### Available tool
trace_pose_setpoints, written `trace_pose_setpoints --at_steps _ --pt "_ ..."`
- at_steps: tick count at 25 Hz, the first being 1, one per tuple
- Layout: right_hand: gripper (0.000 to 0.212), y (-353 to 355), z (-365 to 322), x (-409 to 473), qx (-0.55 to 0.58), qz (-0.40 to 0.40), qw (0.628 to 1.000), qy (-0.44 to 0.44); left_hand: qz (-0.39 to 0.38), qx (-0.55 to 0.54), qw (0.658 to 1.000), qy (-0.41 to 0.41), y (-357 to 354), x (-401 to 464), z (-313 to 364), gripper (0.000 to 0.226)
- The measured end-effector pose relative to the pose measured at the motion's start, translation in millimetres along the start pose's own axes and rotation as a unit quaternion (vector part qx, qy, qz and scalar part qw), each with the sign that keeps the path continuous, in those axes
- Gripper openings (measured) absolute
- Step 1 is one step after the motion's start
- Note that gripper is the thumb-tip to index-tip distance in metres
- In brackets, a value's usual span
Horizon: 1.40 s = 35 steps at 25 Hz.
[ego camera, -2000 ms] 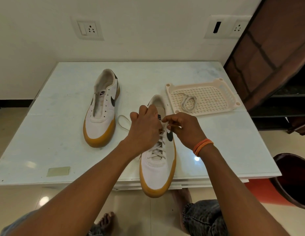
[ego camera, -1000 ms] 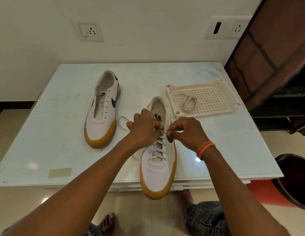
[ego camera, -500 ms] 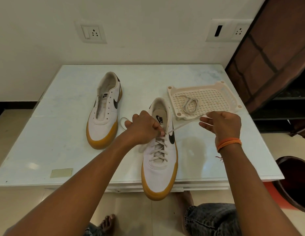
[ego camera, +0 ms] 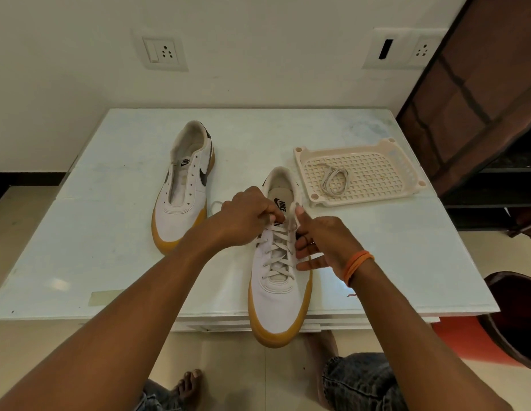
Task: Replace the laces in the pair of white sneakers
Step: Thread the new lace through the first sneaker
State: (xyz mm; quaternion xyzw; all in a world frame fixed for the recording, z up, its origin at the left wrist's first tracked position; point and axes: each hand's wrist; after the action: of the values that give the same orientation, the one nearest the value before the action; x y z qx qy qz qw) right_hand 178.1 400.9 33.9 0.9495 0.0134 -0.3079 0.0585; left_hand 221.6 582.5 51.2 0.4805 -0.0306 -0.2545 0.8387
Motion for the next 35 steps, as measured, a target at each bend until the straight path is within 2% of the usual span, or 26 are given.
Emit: trace_pose_setpoints --at_steps 2,6,9,12,15,17,20,22,25,31,35 --pt "0.063 0.7 -1.5 -1.8 0.010 -0.007 1.000 0.001 0.027 -0.001 1.000 -0.016 2.0 2.6 -7.3 0.029" --pt "0.026 -0.4 2.6 -1.6 0.013 0.022 0.996 0.082 0.028 0.024 0.999 -0.005 8.9 -1.6 -11.7 0.047" --pt "0.017 8.2 2.0 1.0 0.035 0.031 0.995 0.088 0.024 0.038 0.999 -0.012 11.5 -5.3 -8.1 0.056" --pt "0.010 38.0 -4.7 8.4 0.158 0.126 0.974 0.102 0.034 0.038 0.999 -0.016 13.2 -5.6 -10.7 0.060" --pt "0.015 56.6 -3.3 18.0 0.311 0.225 0.916 0.113 0.042 0.039 0.998 -0.017 11.4 -4.4 -9.5 0.058" --pt "0.023 44.3 2.2 21.8 0.348 0.199 0.914 0.063 0.046 0.036 0.998 -0.014 10.6 -4.1 -6.4 0.055" --pt "0.040 11.4 8.9 15.6 0.244 0.053 0.967 -0.056 0.050 0.028 0.998 -0.018 10.7 -4.3 -4.9 0.051" --pt "0.035 -1.7 10.9 9.0 0.187 -0.004 0.981 -0.049 0.051 0.028 0.998 -0.022 11.1 -4.6 -5.1 0.050" --pt "0.022 -2.9 10.5 6.9 0.172 0.000 0.985 -0.010 0.053 0.025 0.998 -0.020 11.1 -5.1 -5.3 0.048" --pt "0.007 1.0 8.2 5.9 0.211 0.014 0.977 -0.004 0.066 0.026 0.997 0.003 9.6 -4.6 -1.5 0.041" --pt "0.011 2.9 5.7 9.3 0.263 0.068 0.962 0.006 0.073 0.018 0.997 0.021 9.5 -6.2 4.6 0.038"
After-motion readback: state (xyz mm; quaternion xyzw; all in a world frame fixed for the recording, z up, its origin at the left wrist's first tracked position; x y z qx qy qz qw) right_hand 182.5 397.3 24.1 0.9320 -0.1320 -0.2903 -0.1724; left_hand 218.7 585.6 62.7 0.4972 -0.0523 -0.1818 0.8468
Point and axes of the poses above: each hand's wrist, its own x-axis towards the middle knuckle, its own y-axis out of the back of the hand, z = x × y, and after that the axes turned 1 degree about -y, right-handed
